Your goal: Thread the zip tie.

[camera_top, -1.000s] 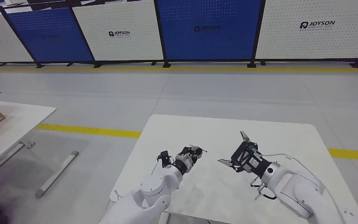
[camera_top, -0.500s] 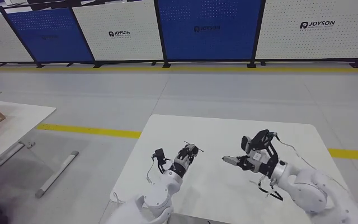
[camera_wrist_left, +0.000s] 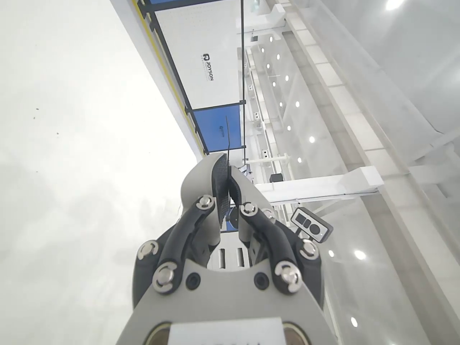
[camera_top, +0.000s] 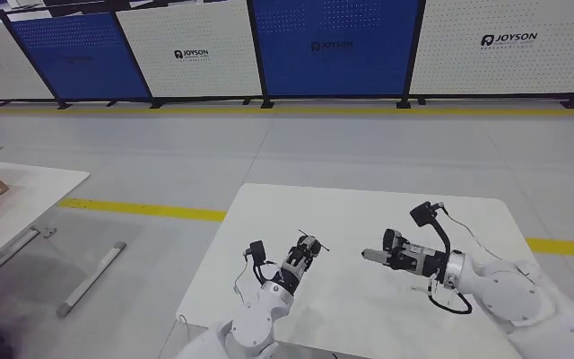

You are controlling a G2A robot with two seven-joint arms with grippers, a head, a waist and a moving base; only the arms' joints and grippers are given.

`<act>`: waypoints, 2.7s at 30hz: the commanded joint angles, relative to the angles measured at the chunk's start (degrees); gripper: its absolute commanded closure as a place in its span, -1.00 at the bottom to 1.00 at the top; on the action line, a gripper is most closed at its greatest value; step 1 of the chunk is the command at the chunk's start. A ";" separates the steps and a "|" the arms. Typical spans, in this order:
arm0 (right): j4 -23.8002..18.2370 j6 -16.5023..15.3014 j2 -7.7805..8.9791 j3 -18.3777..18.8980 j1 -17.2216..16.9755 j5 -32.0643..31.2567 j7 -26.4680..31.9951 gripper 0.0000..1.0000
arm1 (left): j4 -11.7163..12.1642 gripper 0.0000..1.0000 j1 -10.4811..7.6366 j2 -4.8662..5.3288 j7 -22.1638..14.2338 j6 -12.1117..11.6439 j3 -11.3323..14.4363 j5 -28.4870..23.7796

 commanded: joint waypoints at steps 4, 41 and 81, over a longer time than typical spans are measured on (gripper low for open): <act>0.04 0.00 -0.06 -0.02 -0.35 0.18 0.03 -1.00 | 0.29 1.00 0.01 -0.09 -0.31 -0.08 -0.17 0.12; 27.71 0.00 -12.37 -2.00 8.62 32.96 36.88 -1.00 | -4.11 1.00 3.92 -1.73 -0.68 2.06 -0.73 7.02; 40.60 0.00 -20.02 -2.38 11.93 35.67 44.61 -1.00 | -0.46 1.00 1.19 -4.15 3.55 7.59 2.21 18.43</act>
